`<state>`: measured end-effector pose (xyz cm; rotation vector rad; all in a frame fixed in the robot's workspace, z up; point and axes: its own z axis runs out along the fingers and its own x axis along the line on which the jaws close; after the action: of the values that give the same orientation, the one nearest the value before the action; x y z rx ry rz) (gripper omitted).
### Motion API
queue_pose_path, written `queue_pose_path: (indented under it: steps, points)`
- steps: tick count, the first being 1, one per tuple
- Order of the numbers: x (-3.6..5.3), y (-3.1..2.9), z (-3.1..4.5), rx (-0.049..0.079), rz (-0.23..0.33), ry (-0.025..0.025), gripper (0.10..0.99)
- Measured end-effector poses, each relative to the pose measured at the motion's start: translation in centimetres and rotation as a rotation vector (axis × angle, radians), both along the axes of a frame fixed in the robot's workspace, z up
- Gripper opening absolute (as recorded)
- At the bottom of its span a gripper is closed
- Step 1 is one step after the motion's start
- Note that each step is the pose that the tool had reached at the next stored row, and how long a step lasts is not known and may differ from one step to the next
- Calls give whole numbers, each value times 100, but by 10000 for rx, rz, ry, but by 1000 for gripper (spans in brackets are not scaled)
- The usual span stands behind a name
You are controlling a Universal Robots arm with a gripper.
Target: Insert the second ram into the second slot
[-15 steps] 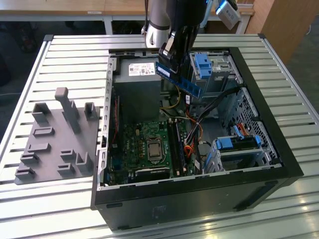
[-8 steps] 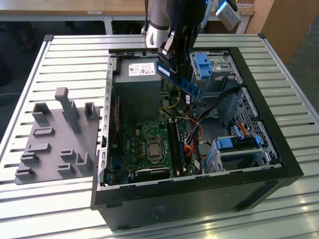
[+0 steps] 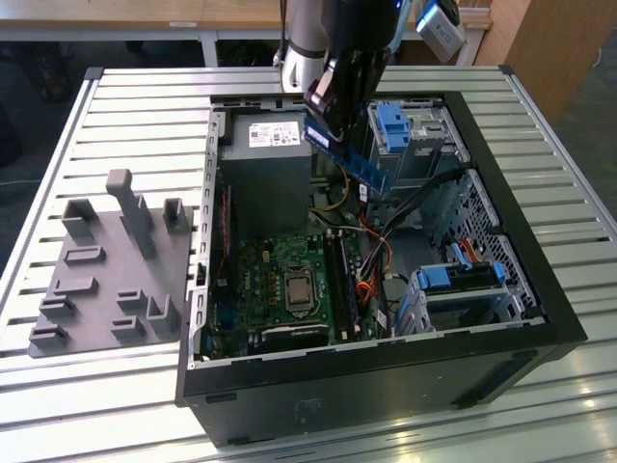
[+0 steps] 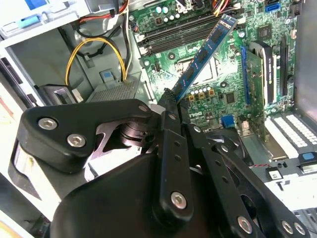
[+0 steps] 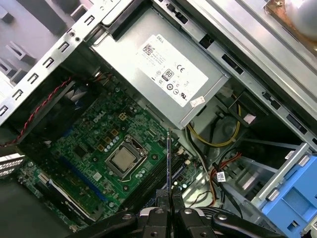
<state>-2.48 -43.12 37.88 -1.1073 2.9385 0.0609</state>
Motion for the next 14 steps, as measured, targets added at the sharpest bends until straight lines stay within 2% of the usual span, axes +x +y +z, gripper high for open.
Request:
queue_pose_path:
  steps: [14]
  points:
    - [0,0,-2,-2,-973,0,137]
